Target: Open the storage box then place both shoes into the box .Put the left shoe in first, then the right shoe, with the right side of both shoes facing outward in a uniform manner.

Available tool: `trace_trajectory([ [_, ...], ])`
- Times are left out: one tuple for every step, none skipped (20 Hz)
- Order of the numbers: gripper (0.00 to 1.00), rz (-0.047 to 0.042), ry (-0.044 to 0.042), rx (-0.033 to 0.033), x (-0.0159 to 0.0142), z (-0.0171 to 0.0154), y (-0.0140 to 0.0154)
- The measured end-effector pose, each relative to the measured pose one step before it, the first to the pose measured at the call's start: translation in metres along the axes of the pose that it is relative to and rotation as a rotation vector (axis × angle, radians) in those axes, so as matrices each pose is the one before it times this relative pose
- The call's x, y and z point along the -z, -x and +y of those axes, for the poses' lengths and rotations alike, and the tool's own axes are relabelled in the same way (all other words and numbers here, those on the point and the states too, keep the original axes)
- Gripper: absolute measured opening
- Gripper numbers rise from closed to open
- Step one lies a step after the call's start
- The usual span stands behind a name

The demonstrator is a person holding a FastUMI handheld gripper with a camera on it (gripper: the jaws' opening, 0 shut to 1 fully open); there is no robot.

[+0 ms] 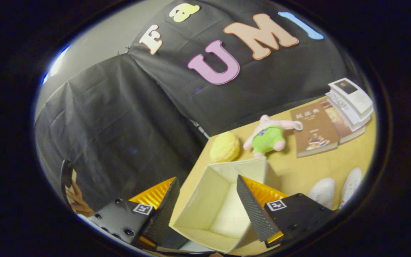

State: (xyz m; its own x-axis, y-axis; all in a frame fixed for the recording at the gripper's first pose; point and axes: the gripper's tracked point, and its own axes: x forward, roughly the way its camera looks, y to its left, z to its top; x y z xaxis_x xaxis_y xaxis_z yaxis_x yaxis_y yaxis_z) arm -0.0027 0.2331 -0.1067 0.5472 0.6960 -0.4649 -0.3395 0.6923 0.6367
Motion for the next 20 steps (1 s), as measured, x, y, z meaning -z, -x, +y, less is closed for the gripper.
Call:
trace_trajectory([
  [0.99,-0.00794,0.02196,0.03229,-0.00441,-0.01904,0.00968],
  [0.99,-0.00432,0.02084,0.02992,-0.00379,-0.01982,0.00763],
  [0.99,0.00291,0.02691,0.0316,0.00006,-0.01928,0.00714],
  [1.0,0.00655,0.03067,0.03119,0.00411,-0.01871,0.00647],
  [1.0,0.01048,0.02744,0.02784,0.00503,-0.01766,0.00561],
  [1.0,0.01565,0.01664,0.02044,0.00688,-0.01546,0.00484],
  [1.0,0.0159,0.00745,0.01606,0.00788,-0.01543,0.00204],
  [1.0,0.01981,0.00398,0.01255,0.00767,-0.01261,0.00186],
  [1.0,0.02176,0.00554,0.0132,0.00854,-0.01269,0.00056],
  [1.0,0.02236,0.00864,0.012,0.00873,-0.01216,0.00081],
  [1.0,0.02151,0.01184,0.00975,0.00825,-0.01036,-0.0008],
  [1.0,0.02468,0.01699,-0.00036,0.00943,-0.0072,-0.00099],
  [1.0,0.02698,0.02454,0.00584,0.00972,-0.00748,-0.00278],
  [1.0,0.03665,0.03318,0.01181,0.01253,-0.00937,-0.00315],
  [1.0,0.04322,0.03802,0.01044,0.01386,-0.00833,-0.00519],
  [1.0,0.04163,0.03816,0.00617,0.01456,-0.00615,-0.00527],
  [1.0,0.03212,0.03444,-0.00138,0.01159,-0.00309,-0.00439],
  [1.0,0.03061,0.0257,0.00062,0.01135,-0.00354,-0.00574],
  [1.0,0.02714,0.0152,-0.00067,0.00931,-0.00163,-0.00384],
  [0.99,0.02211,0.01302,0.0005,0.00714,-0.00187,-0.00509],
])
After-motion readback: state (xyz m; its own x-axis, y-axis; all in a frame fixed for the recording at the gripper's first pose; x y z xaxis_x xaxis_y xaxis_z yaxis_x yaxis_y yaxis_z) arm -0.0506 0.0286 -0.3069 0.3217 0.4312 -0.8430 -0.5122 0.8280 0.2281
